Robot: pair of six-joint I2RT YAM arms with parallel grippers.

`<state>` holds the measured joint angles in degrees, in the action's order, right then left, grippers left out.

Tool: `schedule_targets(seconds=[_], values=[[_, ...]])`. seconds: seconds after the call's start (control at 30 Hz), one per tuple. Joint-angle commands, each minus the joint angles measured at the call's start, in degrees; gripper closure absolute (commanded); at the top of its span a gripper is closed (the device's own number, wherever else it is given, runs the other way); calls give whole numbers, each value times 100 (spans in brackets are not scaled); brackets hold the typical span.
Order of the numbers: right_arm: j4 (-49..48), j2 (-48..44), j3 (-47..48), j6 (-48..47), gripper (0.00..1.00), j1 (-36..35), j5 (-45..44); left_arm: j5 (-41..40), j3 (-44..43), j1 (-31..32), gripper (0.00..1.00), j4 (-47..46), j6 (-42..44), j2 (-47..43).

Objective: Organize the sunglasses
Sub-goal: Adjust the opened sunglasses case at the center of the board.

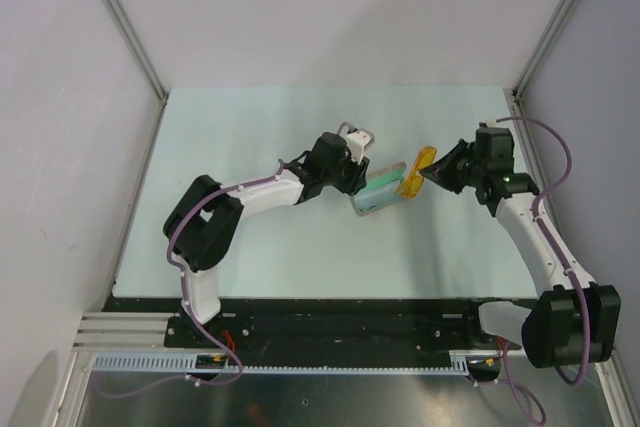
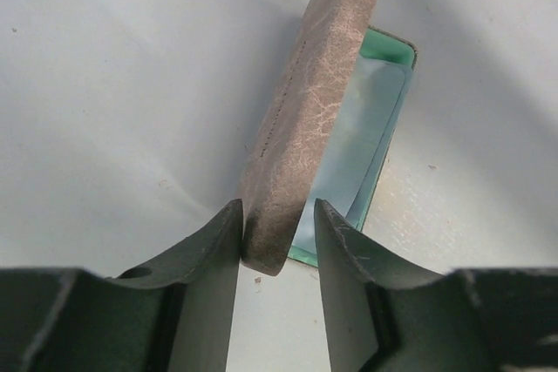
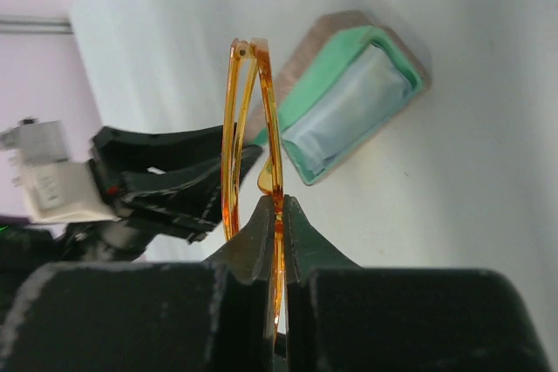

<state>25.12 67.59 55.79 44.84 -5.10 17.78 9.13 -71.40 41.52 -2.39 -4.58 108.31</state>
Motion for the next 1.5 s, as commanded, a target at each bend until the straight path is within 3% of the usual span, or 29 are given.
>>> schedule_targets(seconds=[0.0,0.33,0.93,1.0,1.23,1.47], values=[[-87,183,-226,280,100,-201,-696,-51,-15,23,59,-130,-122,-126],[-333,921,-455,447,100,-632,-1285,63,-6,23,77,-121,-192,-170],[-324,1827,-192,165,100,-869,-1584,310,91,462,69,-121,-570,-372],[-236,1863,-130,253,100,-870,-1690,301,91,480,66,-121,-544,-407],[97,1801,28,727,100,-922,-1945,160,-84,559,36,-156,-351,-478],[449,1643,64,781,100,-852,-1980,-130,-243,568,30,-174,-236,-583]])
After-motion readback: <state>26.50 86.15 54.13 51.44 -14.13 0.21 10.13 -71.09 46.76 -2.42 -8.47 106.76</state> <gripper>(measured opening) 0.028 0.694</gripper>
